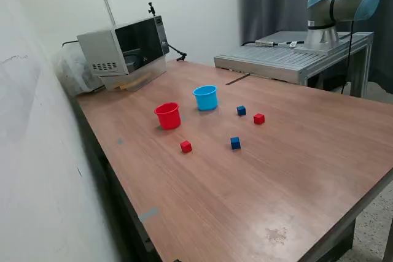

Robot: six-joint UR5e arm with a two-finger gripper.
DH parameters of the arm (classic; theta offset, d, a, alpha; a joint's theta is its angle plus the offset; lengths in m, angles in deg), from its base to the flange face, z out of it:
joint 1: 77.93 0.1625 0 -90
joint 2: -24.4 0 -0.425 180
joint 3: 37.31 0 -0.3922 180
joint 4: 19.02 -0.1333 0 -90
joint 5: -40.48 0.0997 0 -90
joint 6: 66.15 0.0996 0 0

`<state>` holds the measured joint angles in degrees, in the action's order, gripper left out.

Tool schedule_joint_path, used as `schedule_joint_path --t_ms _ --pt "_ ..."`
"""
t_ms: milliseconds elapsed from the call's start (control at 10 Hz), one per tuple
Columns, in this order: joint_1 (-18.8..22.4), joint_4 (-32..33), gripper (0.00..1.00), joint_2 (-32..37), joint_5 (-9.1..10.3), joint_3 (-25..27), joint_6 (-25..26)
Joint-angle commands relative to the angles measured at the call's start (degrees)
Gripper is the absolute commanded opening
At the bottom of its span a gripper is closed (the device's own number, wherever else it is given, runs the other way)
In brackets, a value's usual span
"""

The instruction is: Place red objects in the red bin, and blue objects in the blue bin.

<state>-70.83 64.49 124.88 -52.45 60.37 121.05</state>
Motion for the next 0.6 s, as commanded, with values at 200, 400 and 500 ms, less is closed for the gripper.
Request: schedule_joint_path --t_ms 200,400,500 --pt "-0.1 13.0 1.0 -4.2 0.38 -3.4 0.7" --pt "-0.1 15.4 1.0 -11.2 0.38 -8.1 0.7" --pt "-0.1 17.8 1.0 -14.8 0.38 -10.0 0.7"
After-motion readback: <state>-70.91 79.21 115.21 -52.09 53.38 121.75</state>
